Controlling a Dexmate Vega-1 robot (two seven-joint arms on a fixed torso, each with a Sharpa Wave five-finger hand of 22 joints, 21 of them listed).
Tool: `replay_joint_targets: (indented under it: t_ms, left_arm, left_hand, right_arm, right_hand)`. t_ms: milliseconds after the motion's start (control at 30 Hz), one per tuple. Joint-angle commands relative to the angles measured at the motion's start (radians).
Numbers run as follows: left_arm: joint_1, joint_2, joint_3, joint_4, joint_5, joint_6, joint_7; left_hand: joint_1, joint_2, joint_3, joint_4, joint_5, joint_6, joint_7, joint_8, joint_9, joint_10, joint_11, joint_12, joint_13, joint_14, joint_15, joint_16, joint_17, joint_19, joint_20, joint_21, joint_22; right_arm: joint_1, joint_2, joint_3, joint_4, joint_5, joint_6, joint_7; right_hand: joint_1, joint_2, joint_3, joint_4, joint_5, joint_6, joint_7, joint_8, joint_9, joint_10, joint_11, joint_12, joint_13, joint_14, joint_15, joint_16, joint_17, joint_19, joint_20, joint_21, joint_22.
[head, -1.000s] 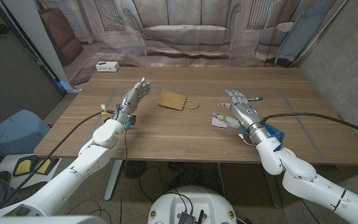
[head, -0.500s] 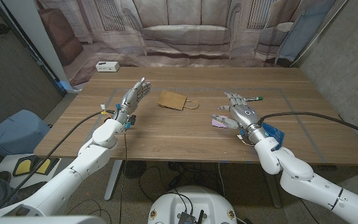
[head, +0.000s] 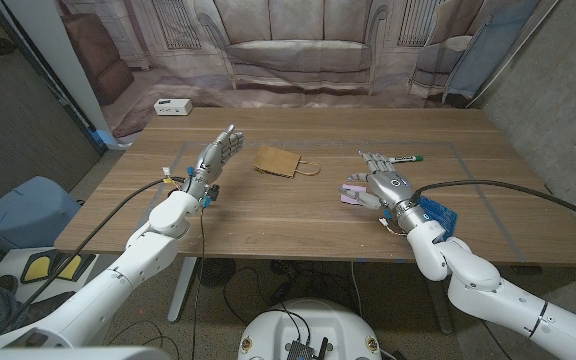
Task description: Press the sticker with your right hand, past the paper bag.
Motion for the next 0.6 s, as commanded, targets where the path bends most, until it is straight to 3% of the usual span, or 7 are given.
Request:
replay_joint_targets:
  t_ms: [33, 600]
  left_arm:
    - [-0.004, 0.002, 0.004, -0.003, -0.003, 0.011, -0.002]
    - [-0.001, 0.01, 0.002, -0.025, 0.007, 0.027, 0.014]
  left_hand:
    - [-0.001, 0.01, 0.001, -0.006, -0.002, 0.01, 0.003, -0.004, 0.003, 0.007, 0.006, -0.001, 0.0, -0.002, 0.009, -0.002, 0.001, 0.006, 0.0, -0.001, 0.001]
    - [-0.002, 0.012, 0.001, -0.007, -0.002, 0.011, 0.006, -0.004, 0.003, 0.007, 0.006, -0.002, 0.0, -0.002, 0.009, -0.002, 0.001, 0.006, 0.001, -0.008, 0.001]
  right_arm:
    - [0.019, 0.001, -0.016, 0.01, 0.022, -0.013, 0.045]
    - [0.057, 0.015, -0.048, 0.05, 0.029, -0.024, 0.075]
  right_hand:
    - [-0.004, 0.006, 0.006, -0.001, 0.007, -0.013, 0.001, -0.006, 0.004, -0.013, 0.0, 0.005, 0.002, -0.191, -0.007, 0.004, 0.003, -0.125, 0.0, 0.004, 0.003]
    - [-0.007, 0.005, 0.006, -0.002, 0.006, -0.04, 0.004, -0.017, 0.004, -0.026, 0.004, 0.004, 0.003, -0.201, -0.007, 0.005, 0.004, -0.136, -0.009, 0.006, 0.003]
